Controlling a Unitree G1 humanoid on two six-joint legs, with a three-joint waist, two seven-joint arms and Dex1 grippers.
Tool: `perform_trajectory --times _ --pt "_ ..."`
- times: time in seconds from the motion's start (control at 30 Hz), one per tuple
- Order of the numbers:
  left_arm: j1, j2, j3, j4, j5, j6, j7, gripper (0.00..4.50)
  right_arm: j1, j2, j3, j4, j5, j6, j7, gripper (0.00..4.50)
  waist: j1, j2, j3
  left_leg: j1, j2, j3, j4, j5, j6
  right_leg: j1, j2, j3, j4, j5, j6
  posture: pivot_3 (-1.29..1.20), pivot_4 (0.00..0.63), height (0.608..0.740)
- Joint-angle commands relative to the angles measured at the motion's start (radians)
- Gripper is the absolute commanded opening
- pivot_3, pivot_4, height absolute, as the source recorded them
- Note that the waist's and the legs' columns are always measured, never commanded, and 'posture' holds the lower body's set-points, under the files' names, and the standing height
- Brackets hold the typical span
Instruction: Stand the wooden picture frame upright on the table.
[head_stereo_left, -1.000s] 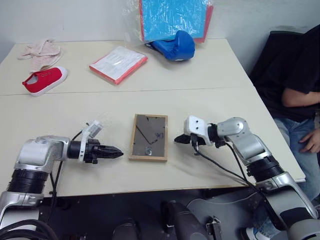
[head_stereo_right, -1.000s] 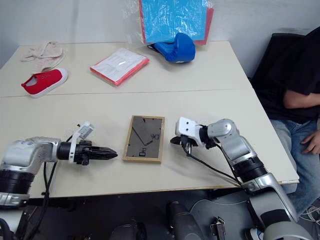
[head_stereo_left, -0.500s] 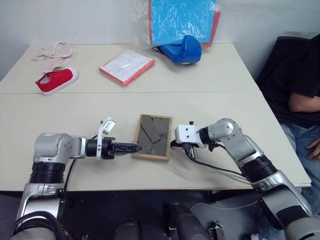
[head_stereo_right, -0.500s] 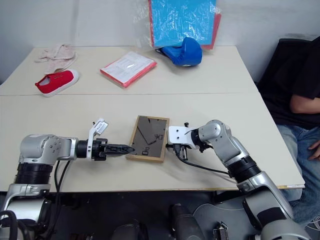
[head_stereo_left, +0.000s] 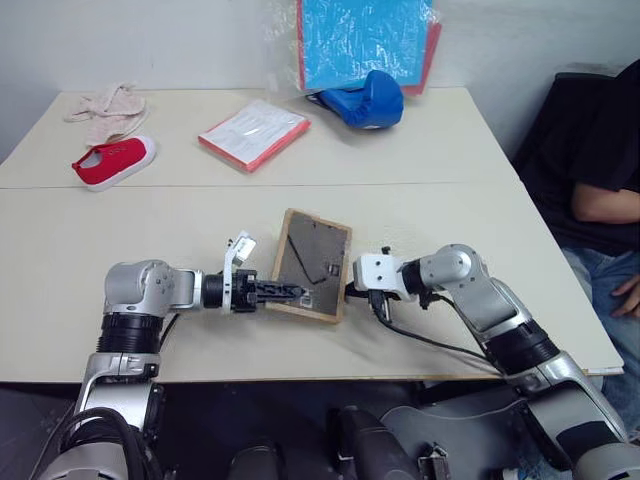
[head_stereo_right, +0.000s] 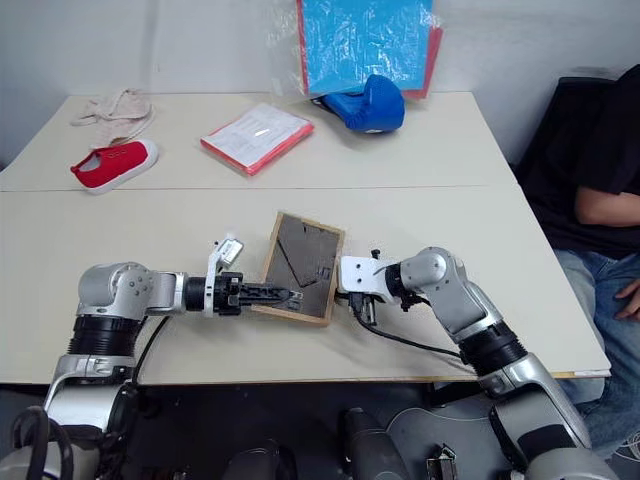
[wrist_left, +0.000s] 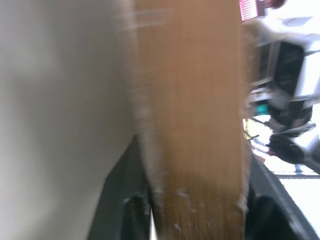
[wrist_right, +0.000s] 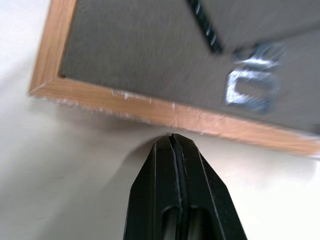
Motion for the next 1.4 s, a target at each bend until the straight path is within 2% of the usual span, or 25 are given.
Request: perform_trajectory --times 0.03,0.17,0.2,0.27,0.43,0.57,0.67,0.8,1.07,1.13,1.2,1.23,1.3,1.33,1.4 --pt "-0.002 0.034 0.059 -0.107 -0.081 0.029 -0.023 1.28 0.032 -0.074 -0.147 -0.194 0.199 0.240 0.075 0.54 -0.001 0.000 0.001 0.000 0.000 0.000 0.000 0.000 0.000 0.000 0.000 0.000 0.001 0.000 0.000 0.00 0.150 0.740" --pt "0.021 0.044 0.079 -0.193 -0.117 0.034 -0.015 1.28 0.015 -0.104 -0.262 -0.302 0.385 0.500 0.070 1.80 -0.001 0.000 0.002 -0.001 0.000 -0.001 0.001 0.000 0.000 -0.001 0.000 0.000 0.001 0.000 0.000 0.00 0.150 0.740" --pt "0.029 0.044 0.082 -0.221 -0.124 0.031 -0.009 1.28 -0.007 -0.102 -0.293 -0.316 0.438 0.574 0.063 2.01 -0.002 0.000 0.002 -0.001 0.001 -0.001 0.001 0.000 -0.001 -0.001 0.000 0.000 0.001 0.000 0.000 0.00 0.150 0.740" --pt "0.038 0.038 0.088 -0.261 -0.137 0.025 0.001 1.28 -0.067 -0.070 -0.337 -0.316 0.528 0.698 0.028 2.74 -0.008 0.000 0.002 -0.001 0.000 -0.001 0.001 0.000 -0.001 -0.001 0.000 0.000 0.001 0.000 0.000 0.00 0.150 0.740" --pt "0.035 0.027 0.079 -0.294 -0.154 -0.002 0.007 1.28 -0.175 0.043 -0.319 -0.237 0.565 0.773 -0.079 4.43 -0.022 0.000 0.002 -0.001 0.001 -0.002 0.000 0.000 -0.002 -0.001 0.001 0.000 0.001 0.000 0.000 0.00 0.150 0.740" --pt "0.026 0.022 0.074 -0.302 -0.163 -0.013 0.022 1.28 -0.213 0.095 -0.258 -0.220 0.561 0.757 -0.099 4.50 -0.023 0.000 0.002 -0.004 0.000 -0.004 0.000 0.000 -0.001 -0.002 0.001 -0.001 -0.001 0.000 0.000 0.00 0.150 0.740" --pt "0.016 0.020 0.073 -0.293 -0.154 -0.016 0.046 1.28 -0.212 0.101 -0.222 -0.252 0.574 0.761 -0.091 4.50 -0.023 0.000 0.002 -0.007 0.001 -0.006 0.001 0.000 -0.001 -0.004 0.001 -0.002 -0.001 0.000 0.000 0.00 0.150 0.740" --pt "0.019 0.026 0.072 -0.275 -0.150 -0.030 0.055 1.28 -0.203 0.073 -0.237 -0.326 0.644 0.788 -0.059 4.50 -0.022 0.000 0.002 -0.009 0.000 -0.007 0.002 0.000 -0.001 -0.005 0.001 -0.003 -0.002 0.000 0.000 0.00 0.150 0.740" --pt "0.036 0.062 0.072 -0.253 -0.133 -0.082 0.058 1.28 -0.120 -0.153 -0.374 -0.430 0.715 0.789 -0.016 4.50 -0.018 0.000 0.003 -0.012 0.000 -0.010 0.002 0.000 -0.001 -0.005 0.000 -0.005 -0.004 0.000 0.000 0.00 0.150 0.740" --pt "0.033 0.069 0.073 -0.245 -0.140 -0.084 0.055 1.28 -0.065 -0.226 -0.362 -0.430 0.619 0.657 -0.006 4.50 -0.018 0.000 0.003 -0.013 0.000 -0.010 0.002 0.000 0.000 -0.005 0.000 -0.005 -0.005 0.000 0.001 0.00 0.150 0.740" --pt "0.029 0.071 0.075 -0.244 -0.150 -0.079 0.052 1.28 0.004 -0.285 -0.305 -0.387 0.429 0.380 -0.021 4.50 -0.019 0.000 0.003 -0.013 0.000 -0.011 0.002 0.000 0.000 -0.005 0.001 -0.005 -0.005 0.001 0.001 0.00 0.150 0.740" --pt "0.027 0.074 0.072 -0.247 -0.155 -0.075 0.046 1.28 0.038 -0.301 -0.265 -0.328 0.288 0.139 -0.065 4.50 -0.019 0.000 0.003 -0.013 0.000 -0.011 0.002 0.000 0.000 -0.004 0.001 -0.005 -0.005 0.000 0.001 0.00 0.150 0.740" --pt "0.024 0.079 0.067 -0.253 -0.163 -0.071 0.038 1.28 0.072 -0.299 -0.224 -0.224 0.111 -0.209 -0.148 4.50 -0.023 0.000 0.003 -0.013 -0.001 -0.011 0.002 0.000 0.000 -0.004 0.001 -0.005 -0.006 0.001 0.002 0.00 0.150 0.740" --pt "0.019 0.079 0.065 -0.253 -0.167 -0.065 0.034 1.28 0.069 -0.278 -0.207 -0.144 -0.003 -0.452 -0.256 4.50 -0.026 -0.001 0.003 -0.013 -0.001 -0.011 0.002 0.000 0.000 -0.004 0.001 -0.005 -0.006 0.001 0.003 0.00 0.150 0.740" --pt "0.011 0.079 0.064 -0.250 -0.174 -0.058 0.032 1.28 0.045 -0.250 -0.184 -0.018 -0.169 -0.778 -0.421 4.50 -0.030 -0.001 0.004 -0.013 -0.001 -0.011 0.001 0.000 0.000 -0.004 0.001 -0.004 -0.005 0.001 0.003 0.00 0.150 0.740"
